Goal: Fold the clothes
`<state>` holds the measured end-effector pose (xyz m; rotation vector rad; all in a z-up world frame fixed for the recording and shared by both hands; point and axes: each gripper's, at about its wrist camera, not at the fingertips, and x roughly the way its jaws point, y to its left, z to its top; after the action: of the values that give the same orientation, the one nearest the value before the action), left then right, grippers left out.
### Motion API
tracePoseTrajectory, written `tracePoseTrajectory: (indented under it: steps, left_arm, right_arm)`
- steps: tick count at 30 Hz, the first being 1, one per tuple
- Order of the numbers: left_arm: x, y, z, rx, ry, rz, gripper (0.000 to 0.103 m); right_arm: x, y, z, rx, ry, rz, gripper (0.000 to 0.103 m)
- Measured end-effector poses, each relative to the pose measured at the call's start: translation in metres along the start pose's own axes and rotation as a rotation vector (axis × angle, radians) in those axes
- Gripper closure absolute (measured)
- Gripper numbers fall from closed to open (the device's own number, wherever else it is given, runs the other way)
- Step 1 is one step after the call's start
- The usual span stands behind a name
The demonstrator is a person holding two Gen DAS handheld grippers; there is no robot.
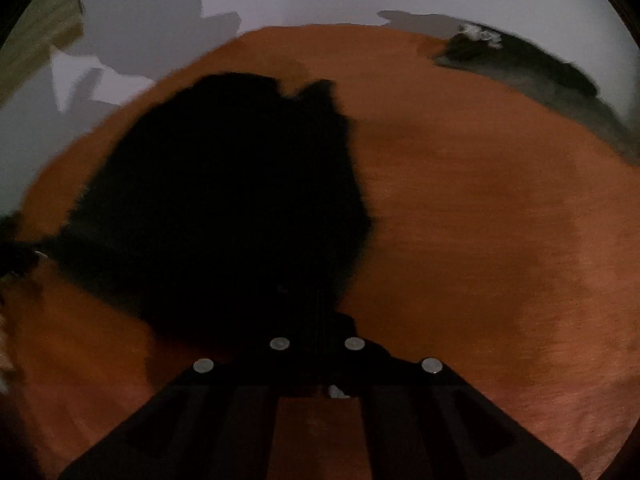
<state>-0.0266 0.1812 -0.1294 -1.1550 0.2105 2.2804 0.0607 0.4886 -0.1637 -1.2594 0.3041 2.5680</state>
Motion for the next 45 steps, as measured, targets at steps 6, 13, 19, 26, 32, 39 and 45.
tracePoseTrajectory:
  steps: [6, 13, 19, 26, 32, 39, 45]
  left_arm:
    - [-0.038, 0.031, -0.007, -0.140, -0.010, -0.101, 0.098]
    - [-0.048, 0.045, -0.028, -0.162, 0.023, -0.112, 0.093]
    - [-0.058, 0.065, -0.042, -0.179, 0.043, -0.094, 0.087]
    - [-0.061, 0.091, -0.057, -0.258, 0.067, -0.131, 0.080]
    - [-0.058, 0.089, -0.058, -0.250, 0.079, -0.134, 0.078]
    - [-0.060, 0.083, -0.059, -0.240, 0.081, -0.135, 0.072]
    - [-0.065, 0.088, -0.063, -0.262, 0.084, -0.132, 0.071]
  right_arm:
    - [-0.054, 0.018, 0.003, -0.139, -0.106, 0.024, 0.101]
    - [-0.062, 0.162, -0.050, -0.869, -0.279, -0.198, 0.068]
    - [-0.022, 0.222, -0.072, -1.152, -0.274, -0.272, 0.069]
    - [-0.001, 0.234, -0.076, -1.194, -0.274, -0.366, 0.060]
    - [0.017, 0.241, -0.057, -1.199, -0.283, -0.376, 0.056]
    - [0.040, 0.260, -0.032, -1.194, -0.308, -0.406, 0.056]
    - [0.053, 0.273, -0.013, -1.169, -0.304, -0.405, 0.056]
